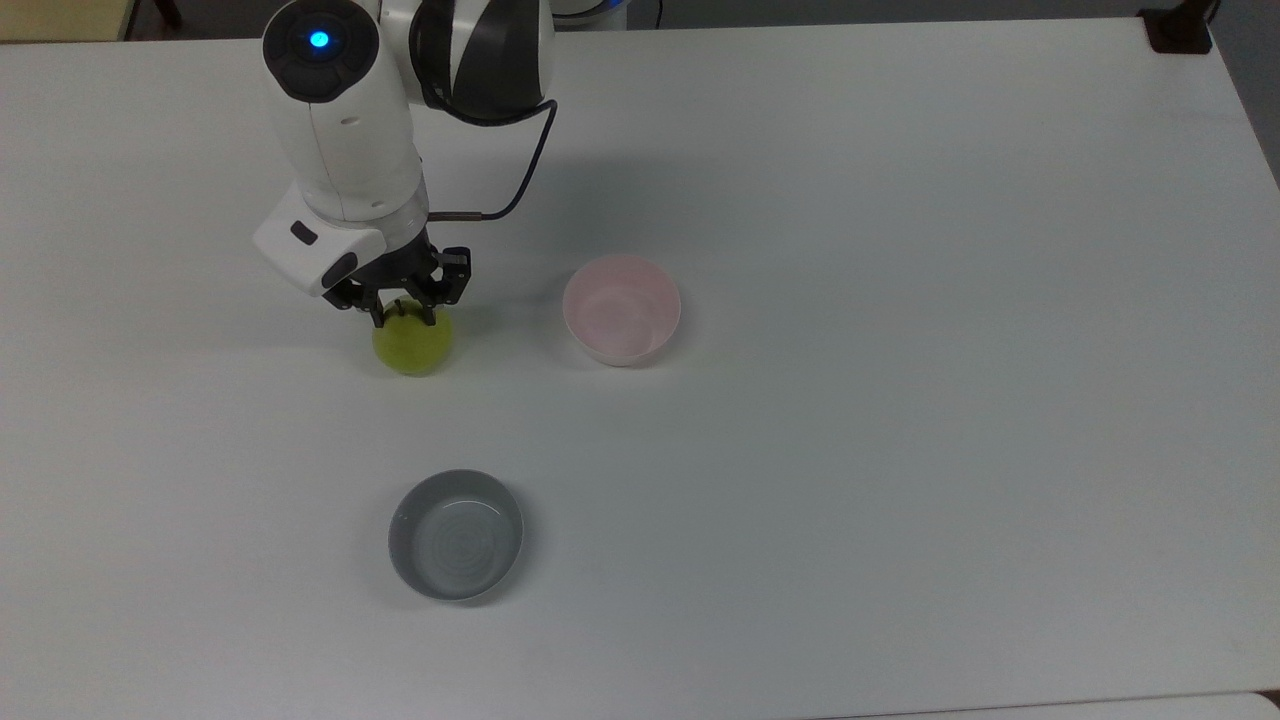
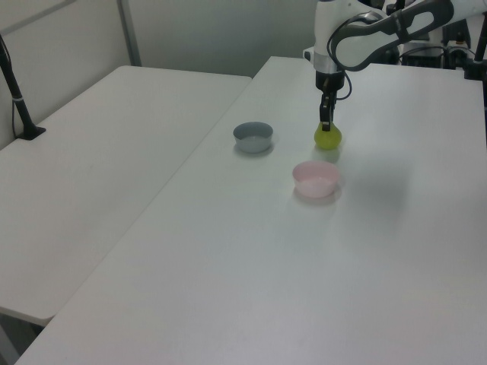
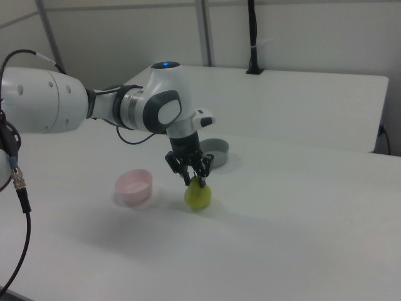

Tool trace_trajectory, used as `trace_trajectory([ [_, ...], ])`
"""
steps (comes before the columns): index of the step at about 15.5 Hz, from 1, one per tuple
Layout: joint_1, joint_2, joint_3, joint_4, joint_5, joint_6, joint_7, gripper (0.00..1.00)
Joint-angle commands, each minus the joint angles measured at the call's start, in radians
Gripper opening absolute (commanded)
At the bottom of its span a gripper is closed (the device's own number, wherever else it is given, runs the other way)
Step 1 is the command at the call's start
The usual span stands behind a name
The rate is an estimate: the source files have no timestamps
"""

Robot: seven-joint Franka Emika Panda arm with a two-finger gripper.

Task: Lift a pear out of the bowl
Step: 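Carry the pear beside the pink bowl and lower it to the table, then open the gripper to release the pear and raise it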

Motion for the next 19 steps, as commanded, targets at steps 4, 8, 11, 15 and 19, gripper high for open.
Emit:
trace_trajectory([
  [4, -0.003, 0.001, 0.003, -0.001, -0.014, 0.009, -0.015, 0.99],
  [8, 0.003, -0.031, 0.003, -0.001, -0.011, 0.001, -0.006, 1.00],
  [11, 0.011, -0.068, 0.013, 0.002, -0.003, -0.043, -0.003, 1.00],
  [15, 0.080, -0.170, 0.015, 0.002, -0.001, -0.146, 0.080, 1.00],
  [19, 0.161, -0.284, 0.015, 0.002, -0.001, -0.281, 0.161, 1.00],
])
